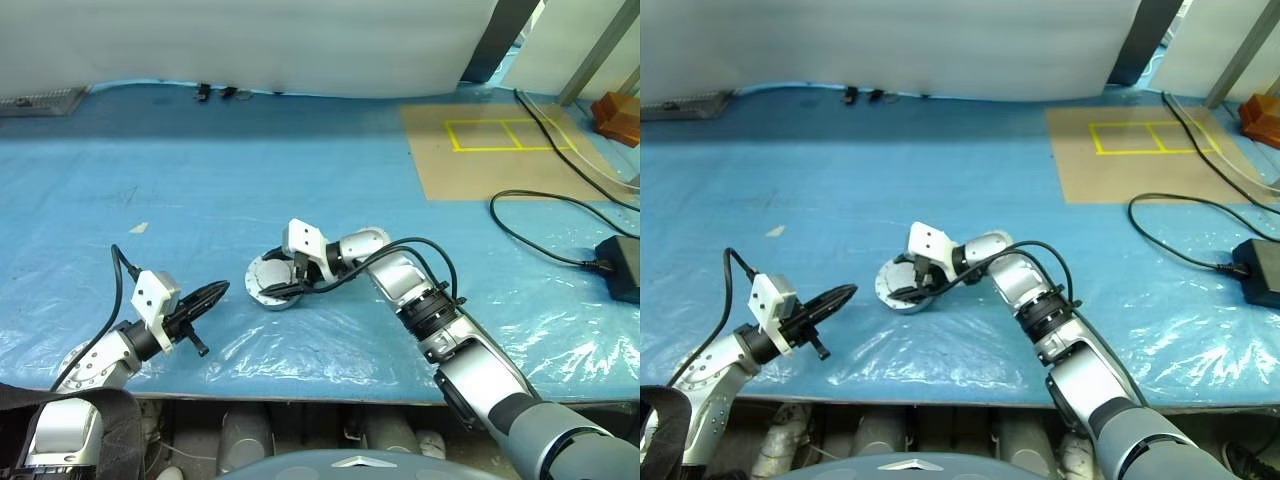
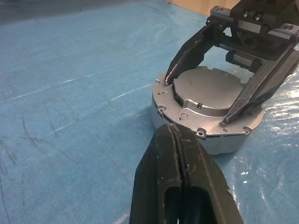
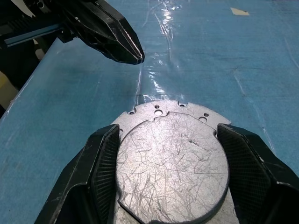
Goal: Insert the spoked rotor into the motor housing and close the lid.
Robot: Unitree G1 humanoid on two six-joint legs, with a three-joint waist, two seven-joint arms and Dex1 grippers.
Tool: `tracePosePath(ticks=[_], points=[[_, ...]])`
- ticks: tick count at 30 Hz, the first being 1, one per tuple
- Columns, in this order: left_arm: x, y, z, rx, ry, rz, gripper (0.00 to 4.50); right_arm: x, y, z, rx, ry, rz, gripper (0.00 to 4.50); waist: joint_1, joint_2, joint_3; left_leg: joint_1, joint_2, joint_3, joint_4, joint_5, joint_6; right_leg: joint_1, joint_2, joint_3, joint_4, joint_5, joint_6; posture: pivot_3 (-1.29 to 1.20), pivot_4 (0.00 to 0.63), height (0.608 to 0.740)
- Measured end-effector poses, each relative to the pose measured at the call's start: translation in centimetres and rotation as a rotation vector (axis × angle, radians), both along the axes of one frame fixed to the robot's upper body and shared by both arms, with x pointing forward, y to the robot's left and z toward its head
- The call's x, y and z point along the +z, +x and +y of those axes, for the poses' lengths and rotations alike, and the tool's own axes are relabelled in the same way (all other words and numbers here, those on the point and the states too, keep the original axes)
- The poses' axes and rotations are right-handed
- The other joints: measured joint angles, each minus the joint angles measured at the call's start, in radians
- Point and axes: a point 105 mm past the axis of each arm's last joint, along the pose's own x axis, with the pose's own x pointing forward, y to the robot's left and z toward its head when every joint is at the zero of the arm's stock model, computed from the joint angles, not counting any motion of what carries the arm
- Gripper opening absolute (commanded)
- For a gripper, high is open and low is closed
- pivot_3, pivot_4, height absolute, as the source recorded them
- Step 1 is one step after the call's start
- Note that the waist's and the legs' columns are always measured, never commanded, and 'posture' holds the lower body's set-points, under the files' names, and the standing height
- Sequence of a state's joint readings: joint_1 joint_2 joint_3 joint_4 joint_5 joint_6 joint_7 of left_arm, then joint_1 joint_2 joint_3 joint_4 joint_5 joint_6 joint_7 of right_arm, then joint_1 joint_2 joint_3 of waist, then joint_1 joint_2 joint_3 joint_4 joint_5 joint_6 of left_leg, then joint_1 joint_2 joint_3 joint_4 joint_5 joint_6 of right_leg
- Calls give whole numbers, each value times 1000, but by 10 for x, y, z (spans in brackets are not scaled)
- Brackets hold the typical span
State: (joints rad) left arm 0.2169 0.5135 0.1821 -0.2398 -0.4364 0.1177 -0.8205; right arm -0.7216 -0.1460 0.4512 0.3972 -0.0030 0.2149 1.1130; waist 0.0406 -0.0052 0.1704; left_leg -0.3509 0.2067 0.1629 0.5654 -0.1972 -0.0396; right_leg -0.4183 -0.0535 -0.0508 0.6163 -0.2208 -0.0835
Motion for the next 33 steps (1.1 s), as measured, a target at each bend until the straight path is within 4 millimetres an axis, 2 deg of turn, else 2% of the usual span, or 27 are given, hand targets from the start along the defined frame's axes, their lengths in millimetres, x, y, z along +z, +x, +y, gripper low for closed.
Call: tracePosePath(ticks=[16,22,24,27,33], points=[[-1,0,-6,-18,-7,5,0,0,5,-4,6,-41,22,2979,1,0,0,2,0,0,0,0,0,2,0,0,0,0,0,0,150,740],[-1,0,-6,-22,-8,4,0,-5,8,-4,3,-47,21,2979,1,0,0,9,0,0,0,0,0,12,0,0,0,0,1,0,150,740],[-2,0,-7,-25,-8,5,0,-6,8,-4,7,-51,13,2979,1,0,0,13,0,0,0,0,0,14,-1,0,0,-4,7,0,150,740],[-2,0,-8,-30,-8,5,0,-9,9,-4,12,-56,-3,2979,1,1,-1,18,0,0,0,0,0,18,-1,0,0,-4,8,0,150,740],[-2,1,-10,-38,-8,4,0,-11,11,-4,1,-66,-24,2979,2,1,-1,19,0,-4,-1,0,0,20,-1,0,0,-5,8,0,150,740]])
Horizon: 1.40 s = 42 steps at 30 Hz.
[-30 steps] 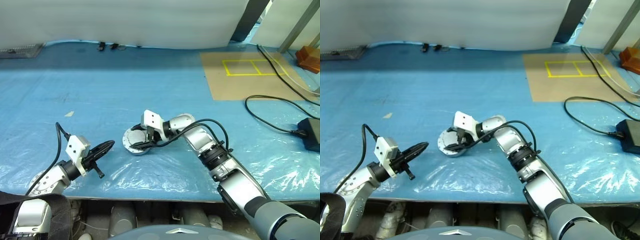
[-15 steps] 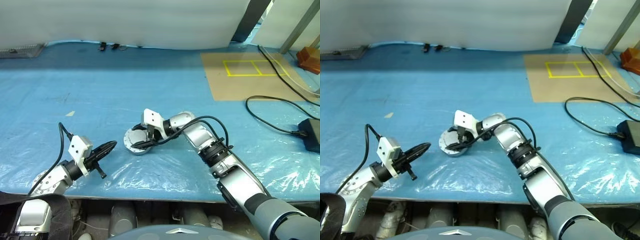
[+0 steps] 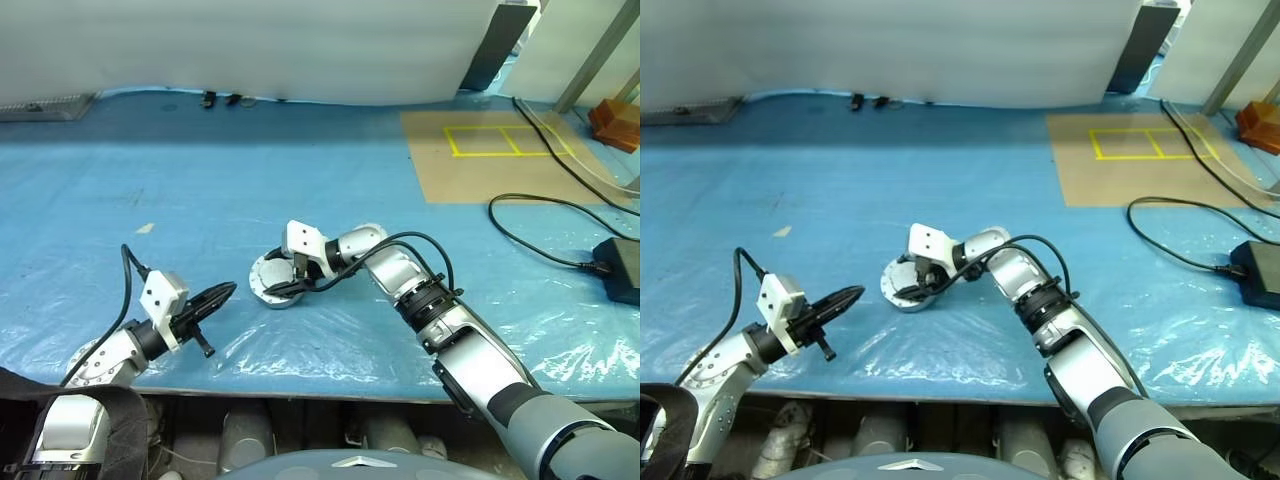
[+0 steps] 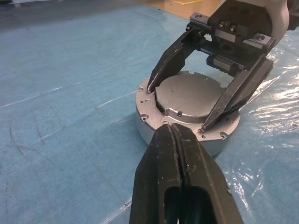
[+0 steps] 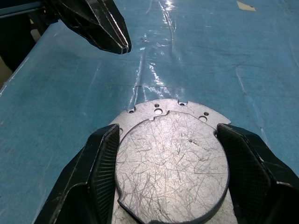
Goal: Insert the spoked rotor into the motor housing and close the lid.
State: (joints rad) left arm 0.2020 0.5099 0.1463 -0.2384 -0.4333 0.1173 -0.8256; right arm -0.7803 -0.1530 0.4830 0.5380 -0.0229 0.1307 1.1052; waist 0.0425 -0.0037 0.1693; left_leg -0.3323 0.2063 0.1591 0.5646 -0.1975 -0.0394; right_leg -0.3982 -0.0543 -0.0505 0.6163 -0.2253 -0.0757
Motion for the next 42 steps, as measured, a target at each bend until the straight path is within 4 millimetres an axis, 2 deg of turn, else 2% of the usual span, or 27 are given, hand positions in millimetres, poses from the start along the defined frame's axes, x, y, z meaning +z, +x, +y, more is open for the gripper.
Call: tracePosePath(ticks=[10,14,21,28,38,42], points=[[2,3,-5,-16,2,-8,0,0,-1,-1,2,-8,15,2979,2,2,-2,-1,-1,-6,-1,0,0,1,0,0,-1,0,0,0,150,740],[14,20,-14,-17,16,-51,0,0,-2,-1,1,-9,18,2979,1,3,-2,-1,-1,-6,-1,0,0,1,0,0,-1,0,0,0,150,740],[20,40,-34,-74,125,-49,0,1,-3,0,3,-8,20,2979,-1,4,-3,-2,-1,-6,-2,0,0,-1,0,0,-4,0,0,0,150,740],[6,42,-40,-133,276,23,0,1,-5,0,2,-5,23,2979,-1,4,-3,-3,-1,-6,-3,0,0,-2,0,0,-6,0,0,0,150,740],[3,43,-55,-192,320,14,0,-1,-5,-1,-26,-2,39,2979,0,9,-6,-2,-1,-6,-5,0,0,1,0,0,-8,0,0,0,150,740],[4,43,-56,-193,322,13,0,-2,-7,-2,-26,4,39,4303,0,10,-6,-2,-1,-6,-5,0,0,0,0,0,-9,0,0,0,150,740]])
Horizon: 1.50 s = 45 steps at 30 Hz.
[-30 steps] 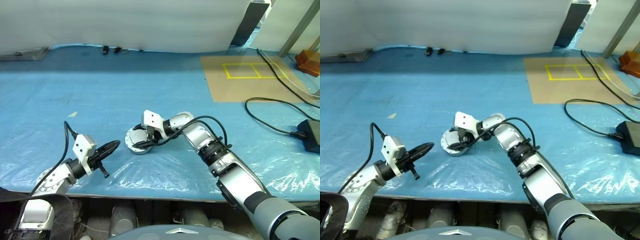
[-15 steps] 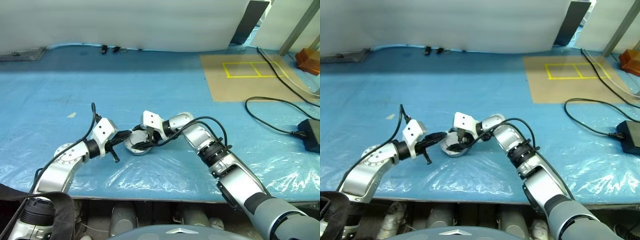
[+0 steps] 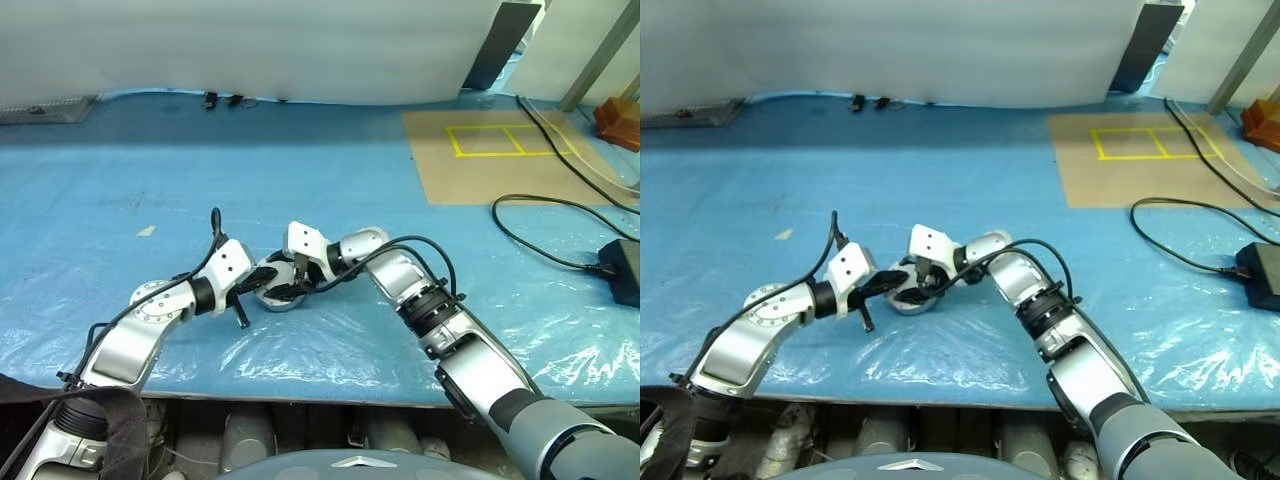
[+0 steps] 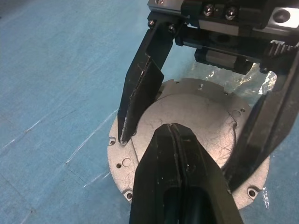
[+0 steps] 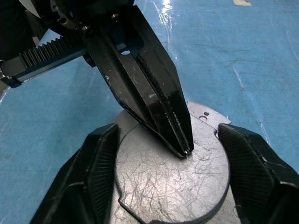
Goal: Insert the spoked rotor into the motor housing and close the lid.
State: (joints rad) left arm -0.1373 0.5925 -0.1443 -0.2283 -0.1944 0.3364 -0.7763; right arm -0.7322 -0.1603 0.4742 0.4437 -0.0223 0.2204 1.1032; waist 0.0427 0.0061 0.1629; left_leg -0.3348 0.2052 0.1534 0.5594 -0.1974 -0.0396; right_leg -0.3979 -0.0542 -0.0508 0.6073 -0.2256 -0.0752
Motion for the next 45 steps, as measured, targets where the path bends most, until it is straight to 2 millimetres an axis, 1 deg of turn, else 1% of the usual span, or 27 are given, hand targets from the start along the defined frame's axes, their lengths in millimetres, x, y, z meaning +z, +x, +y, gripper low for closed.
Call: tracePosePath(ticks=[1,7,12,13,15,21,25,27,31,34,38,41,45], points=[[0,0,0,-1,0,0,0,0,-1,0,5,3,0,4484,0,0,0,0,0,0,0,0,0,0,0,0,0,0,0,0,150,740],[1,1,-2,3,-20,8,0,2,2,-1,-22,37,-11,4484,0,0,0,-1,0,0,-1,0,0,-2,0,0,0,0,0,0,150,740],[3,1,-4,-4,-37,14,0,6,4,-4,-37,84,-7,4484,-1,0,0,-8,0,0,-1,0,0,-8,0,0,-1,0,0,0,150,740],[3,1,-5,-6,-39,13,0,7,5,-5,-39,89,-9,4484,-1,0,0,-10,0,0,-1,0,0,-10,0,0,-1,3,-5,0,150,740],[4,1,-5,-9,-41,13,0,7,5,-7,-40,99,-3,4484,-1,0,0,-11,0,0,-1,0,0,-10,0,-1,-1,3,-6,0,150,740],[4,1,-5,-15,-44,17,0,10,9,-17,-83,155,48,4484,-1,0,0,-13,0,0,-1,0,0,-11,0,-1,-1,3,-5,0,150,740],[4,1,-5,-18,-46,24,0,10,14,-34,-156,174,142,4484,-1,0,0,-13,0,0,-1,0,0,-11,0,-1,-2,3,-5,0,150,740],[4,0,-3,-18,-50,31,0,11,12,-40,-179,193,203,4484,-1,0,1,-13,0,0,-2,0,0,-11,0,-1,-2,3,-5,0,150,740],[4,-2,0,-26,-54,51,0,11,7,-47,-201,194,318,4484,-3,0,1,-14,0,0,-3,0,0,-11,0,-1,-2,3,-5,0,150,740],[4,-5,1,-32,-59,66,0,3,2,-53,-238,164,429,4484,-1,0,1,-13,0,0,-3,0,0,-11,0,-1,-3,3,-5,0,150,740],[4,-6,5,-29,-60,75,0,-7,-6,-57,-292,130,577,4484,-1,0,1,-13,0,0,-4,0,0,-11,0,-1,-3,2,-4,0,150,740],[4,-7,7,-25,-61,80,0,-7,-10,-59,-324,103,634,4484,-1,0,1,-13,0,0,-4,0,-1,-10,0,-1,-3,0,0,0,150,740],[4,-8,7,-23,-62,81,0,-6,-12,-59,-373,104,705,4484,-1,0,1,-12,0,0,-4,1,-1,-10,0,-1,-3,-1,1,0,150,740]])
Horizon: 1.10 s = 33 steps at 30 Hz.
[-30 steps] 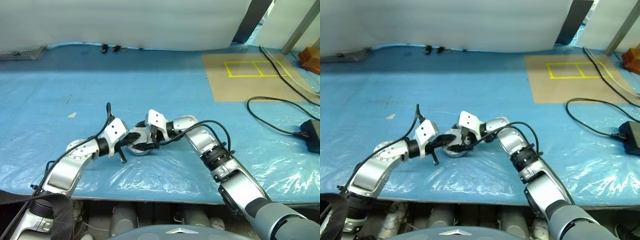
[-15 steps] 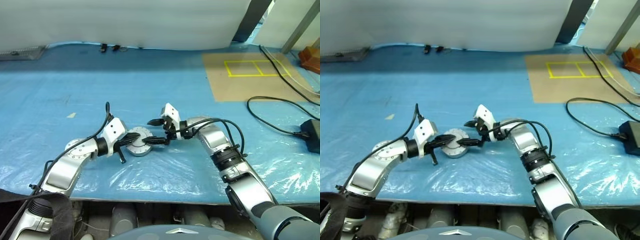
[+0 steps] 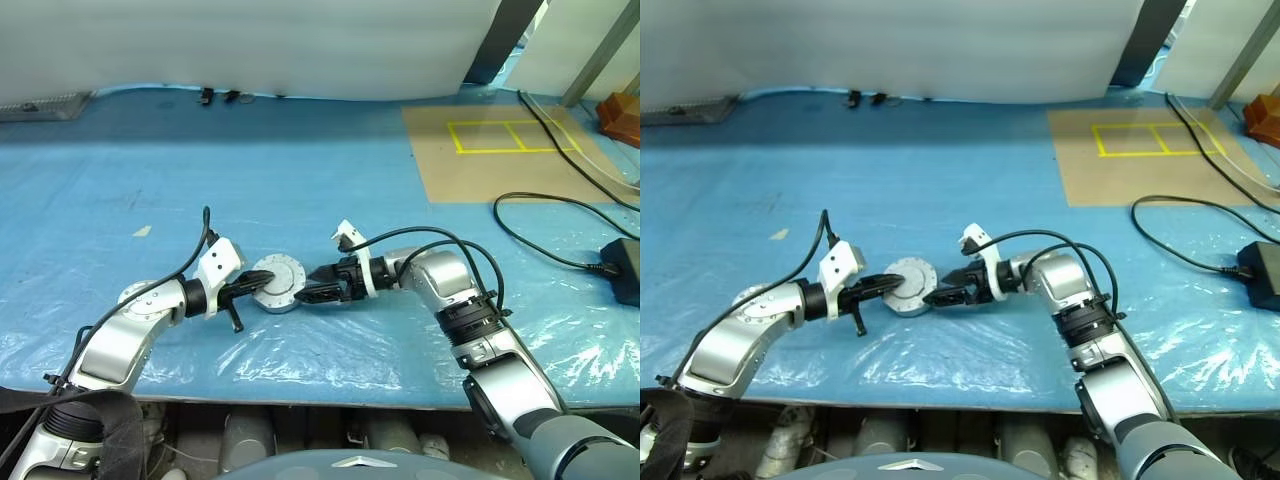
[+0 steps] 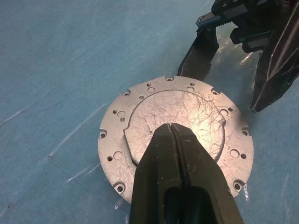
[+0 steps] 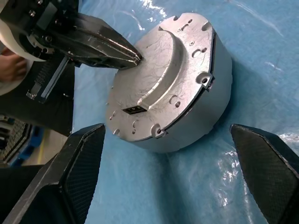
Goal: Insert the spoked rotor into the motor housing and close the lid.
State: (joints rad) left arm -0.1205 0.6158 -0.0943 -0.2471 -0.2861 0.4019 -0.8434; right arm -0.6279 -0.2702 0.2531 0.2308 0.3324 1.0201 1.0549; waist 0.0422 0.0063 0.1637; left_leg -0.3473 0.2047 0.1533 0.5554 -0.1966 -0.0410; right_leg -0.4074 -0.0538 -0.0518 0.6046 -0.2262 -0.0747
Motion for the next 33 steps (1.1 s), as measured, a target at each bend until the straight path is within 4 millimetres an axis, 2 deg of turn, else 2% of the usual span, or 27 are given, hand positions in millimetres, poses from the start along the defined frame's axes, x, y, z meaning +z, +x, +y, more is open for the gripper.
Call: tracePosePath(ticks=[8,17,24,27,33], points=[[0,0,0,2,0,0,0,1,-10,15,-77,48,187,4484,0,0,0,1,0,0,-1,2,-3,0,0,0,0,0,0,0,150,740],[0,0,1,9,0,-3,0,4,-1,21,-232,158,386,4484,-3,0,0,4,0,0,-4,2,-4,0,0,0,0,-1,1,0,150,740],[2,1,1,12,-1,-12,0,2,-2,16,-252,164,451,2163,0,1,0,3,-1,0,-5,3,-5,-2,0,0,-1,2,-5,0,150,740],[5,2,4,23,2,-23,0,3,-4,17,-238,179,463,1303,1,1,0,3,-1,0,-7,3,-5,-1,0,0,-1,2,-5,0,150,740],[6,2,4,22,1,-29,0,2,-5,17,-236,183,470,1213,2,1,0,3,-1,0,-7,3,-5,-1,0,0,-1,1,-4,0,150,740]])
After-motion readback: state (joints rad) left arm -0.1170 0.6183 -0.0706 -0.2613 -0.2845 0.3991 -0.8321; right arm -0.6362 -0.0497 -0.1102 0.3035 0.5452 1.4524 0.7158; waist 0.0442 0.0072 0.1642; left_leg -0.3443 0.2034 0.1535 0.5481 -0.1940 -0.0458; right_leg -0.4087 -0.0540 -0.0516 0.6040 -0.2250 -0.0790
